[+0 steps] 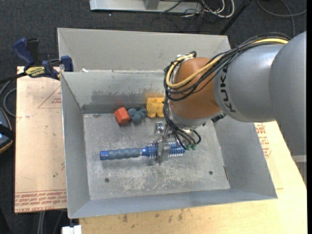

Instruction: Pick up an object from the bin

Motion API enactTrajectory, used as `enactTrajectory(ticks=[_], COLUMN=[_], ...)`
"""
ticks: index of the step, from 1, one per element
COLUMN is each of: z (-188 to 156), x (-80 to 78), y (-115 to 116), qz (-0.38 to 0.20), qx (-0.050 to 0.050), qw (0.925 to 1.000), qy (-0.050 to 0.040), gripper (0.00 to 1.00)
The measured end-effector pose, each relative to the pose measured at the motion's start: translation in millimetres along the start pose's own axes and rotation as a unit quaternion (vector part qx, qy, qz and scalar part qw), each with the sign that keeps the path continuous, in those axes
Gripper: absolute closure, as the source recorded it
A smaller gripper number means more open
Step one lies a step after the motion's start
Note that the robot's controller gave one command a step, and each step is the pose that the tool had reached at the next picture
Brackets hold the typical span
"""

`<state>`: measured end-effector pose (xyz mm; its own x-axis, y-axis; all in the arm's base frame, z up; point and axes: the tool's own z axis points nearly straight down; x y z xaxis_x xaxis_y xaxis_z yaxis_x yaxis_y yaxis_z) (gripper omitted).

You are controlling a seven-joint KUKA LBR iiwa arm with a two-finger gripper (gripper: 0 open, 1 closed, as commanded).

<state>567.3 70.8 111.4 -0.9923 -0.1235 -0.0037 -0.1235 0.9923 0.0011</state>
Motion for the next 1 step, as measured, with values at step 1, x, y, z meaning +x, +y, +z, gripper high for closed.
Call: enactTrajectory(ticks=[1], z=[-5.6], x=[-0.4], y=[0.0], qz=[0.001], qx=[0.000], qw=[1.0000], qy=[0.0010], gripper=[1.00])
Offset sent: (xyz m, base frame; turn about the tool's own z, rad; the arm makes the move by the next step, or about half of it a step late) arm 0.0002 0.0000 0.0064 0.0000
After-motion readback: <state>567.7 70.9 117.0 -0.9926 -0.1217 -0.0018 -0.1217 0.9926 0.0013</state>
